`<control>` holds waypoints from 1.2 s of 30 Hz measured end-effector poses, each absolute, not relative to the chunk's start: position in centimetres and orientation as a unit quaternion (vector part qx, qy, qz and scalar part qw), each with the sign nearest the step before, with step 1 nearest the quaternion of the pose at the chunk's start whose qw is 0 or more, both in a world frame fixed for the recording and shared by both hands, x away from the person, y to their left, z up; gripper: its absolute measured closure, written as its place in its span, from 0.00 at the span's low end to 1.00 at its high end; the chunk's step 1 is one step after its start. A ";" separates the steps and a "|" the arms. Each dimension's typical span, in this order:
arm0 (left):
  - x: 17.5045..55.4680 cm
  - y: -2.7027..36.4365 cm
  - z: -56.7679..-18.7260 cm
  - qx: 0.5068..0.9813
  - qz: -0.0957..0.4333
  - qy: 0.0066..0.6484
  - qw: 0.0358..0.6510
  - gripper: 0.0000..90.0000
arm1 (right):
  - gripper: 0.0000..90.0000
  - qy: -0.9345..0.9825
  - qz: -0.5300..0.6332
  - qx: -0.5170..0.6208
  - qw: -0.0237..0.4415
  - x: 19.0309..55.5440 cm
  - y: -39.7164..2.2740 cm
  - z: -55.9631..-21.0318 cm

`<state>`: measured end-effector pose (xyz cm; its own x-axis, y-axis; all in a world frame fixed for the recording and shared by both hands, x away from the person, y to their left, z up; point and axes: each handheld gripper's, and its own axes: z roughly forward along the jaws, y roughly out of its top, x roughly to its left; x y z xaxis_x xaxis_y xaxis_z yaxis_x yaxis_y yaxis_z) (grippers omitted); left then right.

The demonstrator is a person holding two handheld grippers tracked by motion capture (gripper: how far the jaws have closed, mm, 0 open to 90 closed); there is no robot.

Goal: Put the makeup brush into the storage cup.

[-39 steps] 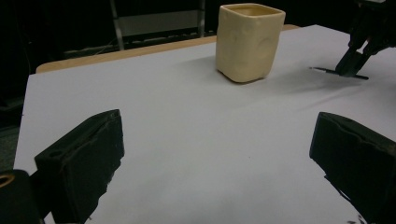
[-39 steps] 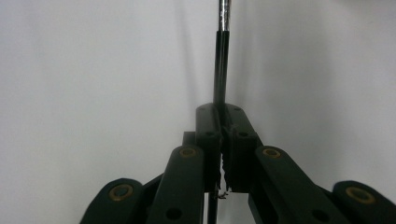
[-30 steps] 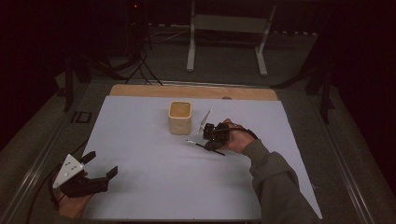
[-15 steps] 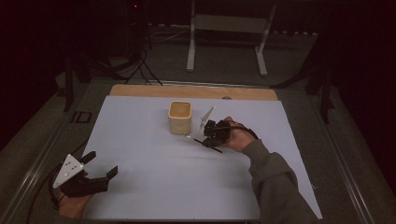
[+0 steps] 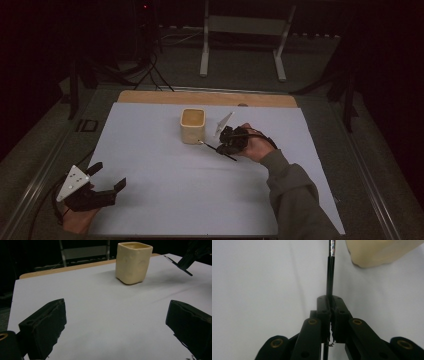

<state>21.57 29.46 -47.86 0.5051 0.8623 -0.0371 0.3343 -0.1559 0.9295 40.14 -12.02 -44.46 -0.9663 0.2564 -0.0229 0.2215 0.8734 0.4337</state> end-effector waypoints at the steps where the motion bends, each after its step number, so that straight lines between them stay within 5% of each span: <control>1: 21.6 29.5 -47.9 0.712 0.267 0.420 0.495 0.04 | 0.96 0.966 0.222 0.126 0.040 40.1 -12.1 -44.4; 36: 21.6 29.4 -47.9 0.712 0.266 0.422 0.494 0.05 | 0.96 0.934 0.309 0.161 0.080 40.6 -13.0 -42.7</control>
